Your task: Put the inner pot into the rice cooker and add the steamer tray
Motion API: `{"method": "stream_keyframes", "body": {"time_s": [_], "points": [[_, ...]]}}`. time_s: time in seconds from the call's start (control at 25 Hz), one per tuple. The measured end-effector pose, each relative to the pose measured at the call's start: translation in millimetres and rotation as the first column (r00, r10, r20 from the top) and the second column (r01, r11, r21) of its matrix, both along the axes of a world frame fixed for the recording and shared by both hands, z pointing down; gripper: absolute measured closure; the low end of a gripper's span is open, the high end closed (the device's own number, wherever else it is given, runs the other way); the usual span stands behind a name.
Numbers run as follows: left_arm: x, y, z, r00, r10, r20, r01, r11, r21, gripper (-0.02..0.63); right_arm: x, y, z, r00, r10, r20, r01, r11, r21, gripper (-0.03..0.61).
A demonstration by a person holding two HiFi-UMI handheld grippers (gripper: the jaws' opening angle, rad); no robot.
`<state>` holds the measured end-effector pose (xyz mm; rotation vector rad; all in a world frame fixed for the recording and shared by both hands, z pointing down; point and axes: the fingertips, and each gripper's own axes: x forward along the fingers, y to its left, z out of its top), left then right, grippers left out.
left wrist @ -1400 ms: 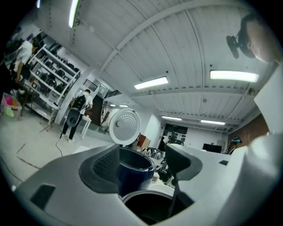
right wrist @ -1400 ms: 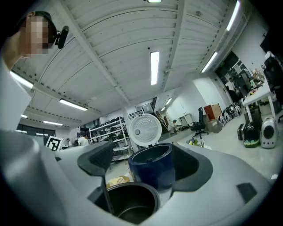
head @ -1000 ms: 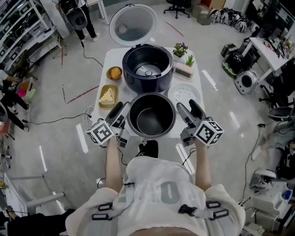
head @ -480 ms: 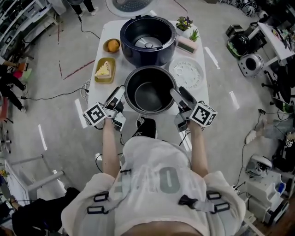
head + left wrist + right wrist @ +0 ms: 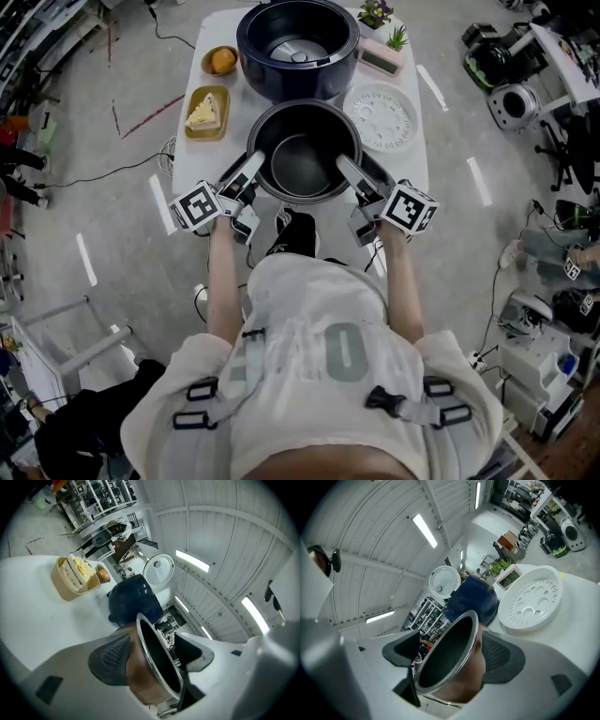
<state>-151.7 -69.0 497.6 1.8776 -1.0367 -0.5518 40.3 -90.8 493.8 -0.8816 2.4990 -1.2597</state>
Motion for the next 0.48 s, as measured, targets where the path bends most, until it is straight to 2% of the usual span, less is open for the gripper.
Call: {"method": "stream_keyframes", "body": {"time_s": [0.2, 0.48], "points": [[-0.6, 1.1, 3.4, 0.999, -0.007, 0.036, 0.008, 1.000, -0.012, 0.379, -1.5, 0.4, -0.2, 1.000, -0.001, -0.027, 0.001, 1.000, 0.016, 0.183], [1.7, 1.1, 3.2, 0.994, 0.002, 0.106, 0.000, 1.000, -0.014, 0.439, 0.5, -0.9, 4.4, 0.993, 0.019, -0.118, -0.014, 0.999, 0.042, 0.272]]}}
